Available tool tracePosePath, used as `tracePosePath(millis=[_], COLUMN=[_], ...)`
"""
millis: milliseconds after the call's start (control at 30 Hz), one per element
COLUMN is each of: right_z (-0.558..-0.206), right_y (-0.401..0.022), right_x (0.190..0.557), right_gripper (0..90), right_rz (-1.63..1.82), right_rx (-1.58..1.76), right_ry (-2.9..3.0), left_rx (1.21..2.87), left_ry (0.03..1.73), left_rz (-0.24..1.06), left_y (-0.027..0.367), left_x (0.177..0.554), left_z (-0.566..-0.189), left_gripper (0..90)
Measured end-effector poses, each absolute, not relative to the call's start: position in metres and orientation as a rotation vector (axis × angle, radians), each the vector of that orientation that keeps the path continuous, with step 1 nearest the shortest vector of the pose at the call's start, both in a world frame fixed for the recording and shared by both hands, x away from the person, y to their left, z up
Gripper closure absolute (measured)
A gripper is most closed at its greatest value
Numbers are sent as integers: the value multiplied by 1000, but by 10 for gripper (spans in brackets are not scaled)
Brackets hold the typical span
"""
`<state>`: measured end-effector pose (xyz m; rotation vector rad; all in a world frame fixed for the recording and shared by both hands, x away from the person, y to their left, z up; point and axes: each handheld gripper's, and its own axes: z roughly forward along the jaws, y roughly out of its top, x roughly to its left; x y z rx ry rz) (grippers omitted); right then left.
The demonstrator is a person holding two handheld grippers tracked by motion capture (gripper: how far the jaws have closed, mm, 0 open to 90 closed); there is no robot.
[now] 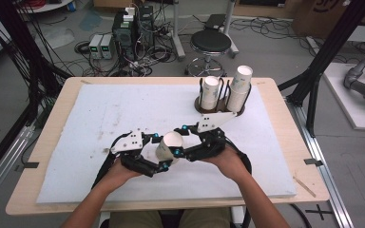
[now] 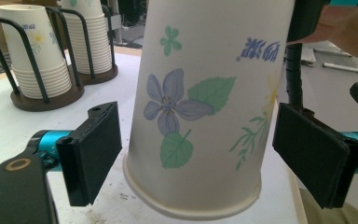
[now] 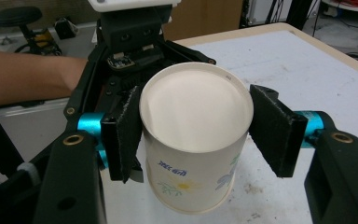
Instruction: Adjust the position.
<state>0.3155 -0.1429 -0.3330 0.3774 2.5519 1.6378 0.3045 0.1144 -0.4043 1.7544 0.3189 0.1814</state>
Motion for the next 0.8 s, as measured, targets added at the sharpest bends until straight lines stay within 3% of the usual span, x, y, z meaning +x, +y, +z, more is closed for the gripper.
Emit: tracePosePath(millis=[167, 300, 500, 533, 633, 800], right_z=[-332, -332, -333, -334, -335, -332], right_y=[-142, -143, -143, -144, -145, -150], right_x=[315, 315, 315, 315, 315, 314], right_gripper=[384, 384, 382, 373, 192, 192], right_rz=[1661, 1663, 1662, 1656, 1661, 1654], right_rx=[369, 377, 385, 400, 454, 376], right_ry=[2553, 2556, 2552, 2557, 2529, 2547], left_rx=[1756, 1765, 1785, 1789, 1810, 1890], left_ry=[313, 300, 290, 292, 302, 303], left_rz=[177, 177, 193, 194, 197, 194], left_y=[113, 114, 114, 114, 116, 117], left_x=[305, 305, 304, 304, 304, 304], left_z=[-405, -405, -404, -404, -402, -392], left_gripper=[176, 256, 306, 318, 333, 337])
